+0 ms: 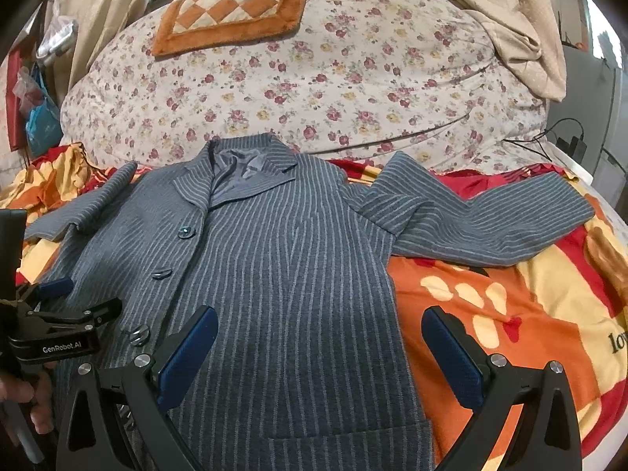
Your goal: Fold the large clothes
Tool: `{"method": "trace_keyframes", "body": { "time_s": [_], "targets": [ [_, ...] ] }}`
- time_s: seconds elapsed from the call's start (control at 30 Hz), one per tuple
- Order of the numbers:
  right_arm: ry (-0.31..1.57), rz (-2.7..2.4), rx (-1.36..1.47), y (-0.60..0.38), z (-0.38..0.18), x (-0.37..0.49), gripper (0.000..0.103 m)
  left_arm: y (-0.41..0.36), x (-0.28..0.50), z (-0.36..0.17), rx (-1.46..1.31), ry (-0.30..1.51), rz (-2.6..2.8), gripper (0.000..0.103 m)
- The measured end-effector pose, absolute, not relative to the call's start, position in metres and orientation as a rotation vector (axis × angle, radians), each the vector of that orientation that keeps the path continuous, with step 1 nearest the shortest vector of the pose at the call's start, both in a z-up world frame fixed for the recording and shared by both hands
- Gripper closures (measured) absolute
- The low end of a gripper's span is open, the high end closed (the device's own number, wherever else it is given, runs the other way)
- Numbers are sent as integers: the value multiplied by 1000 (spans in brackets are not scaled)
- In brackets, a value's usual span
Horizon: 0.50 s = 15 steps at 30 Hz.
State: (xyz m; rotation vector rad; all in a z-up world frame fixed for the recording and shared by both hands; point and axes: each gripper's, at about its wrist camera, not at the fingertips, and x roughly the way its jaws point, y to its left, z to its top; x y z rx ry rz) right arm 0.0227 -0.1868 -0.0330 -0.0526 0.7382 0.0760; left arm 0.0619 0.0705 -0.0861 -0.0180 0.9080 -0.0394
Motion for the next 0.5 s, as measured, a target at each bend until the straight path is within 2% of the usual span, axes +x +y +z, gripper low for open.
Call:
{"method": "trace_keyframes", "body": {
  "time_s": [0.5],
  "targets": [
    [849,47,-22,-197,-45,32,0,73,59,-85,-37,894,-71,1]
  ]
}}
